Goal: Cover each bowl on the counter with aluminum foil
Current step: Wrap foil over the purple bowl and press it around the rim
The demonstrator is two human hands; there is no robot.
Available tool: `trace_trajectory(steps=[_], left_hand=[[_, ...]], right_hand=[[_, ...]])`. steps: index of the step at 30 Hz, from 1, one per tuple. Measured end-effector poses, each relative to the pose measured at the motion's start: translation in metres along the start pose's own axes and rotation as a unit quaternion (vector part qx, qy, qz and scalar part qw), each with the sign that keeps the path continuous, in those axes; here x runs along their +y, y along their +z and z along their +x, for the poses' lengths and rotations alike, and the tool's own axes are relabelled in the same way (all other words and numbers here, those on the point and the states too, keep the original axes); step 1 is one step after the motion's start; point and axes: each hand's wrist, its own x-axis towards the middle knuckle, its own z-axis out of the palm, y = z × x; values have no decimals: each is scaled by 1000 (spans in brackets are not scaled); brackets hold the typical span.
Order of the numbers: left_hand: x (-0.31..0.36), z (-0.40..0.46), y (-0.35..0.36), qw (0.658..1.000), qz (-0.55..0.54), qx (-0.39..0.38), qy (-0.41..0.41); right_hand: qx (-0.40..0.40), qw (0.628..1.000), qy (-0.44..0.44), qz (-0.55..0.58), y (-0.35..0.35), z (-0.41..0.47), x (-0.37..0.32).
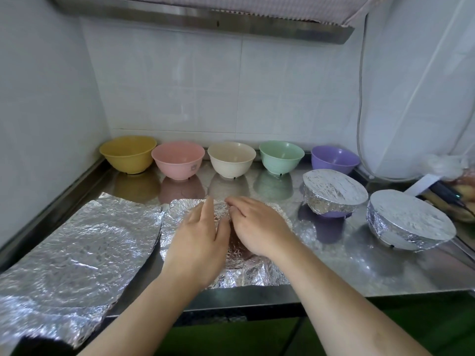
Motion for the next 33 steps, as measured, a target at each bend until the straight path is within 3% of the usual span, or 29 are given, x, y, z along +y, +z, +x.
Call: trace_trajectory(steps=[4, 11, 14, 19, 28, 33], left_hand=[[-8, -7, 9, 998, 66, 5, 18], [-8, -6, 9, 995, 99, -10, 22], [-8, -8, 7, 999, 40, 0, 13], [-14, -20, -9, 998, -26, -34, 49], [-23, -19, -19, 991, 57, -111, 53], [-24, -19, -19, 989, 78, -104, 67]], right_hand=[[-2, 999, 9, 40, -2, -3, 0], [88, 987, 27, 133, 14, -44, 6], [88, 985, 52, 135, 19, -52, 10], [30, 988, 72, 135, 9, -52, 9], [-75, 969, 17, 233, -8, -69, 27], [-112, 979, 4, 171, -12, -74, 38]])
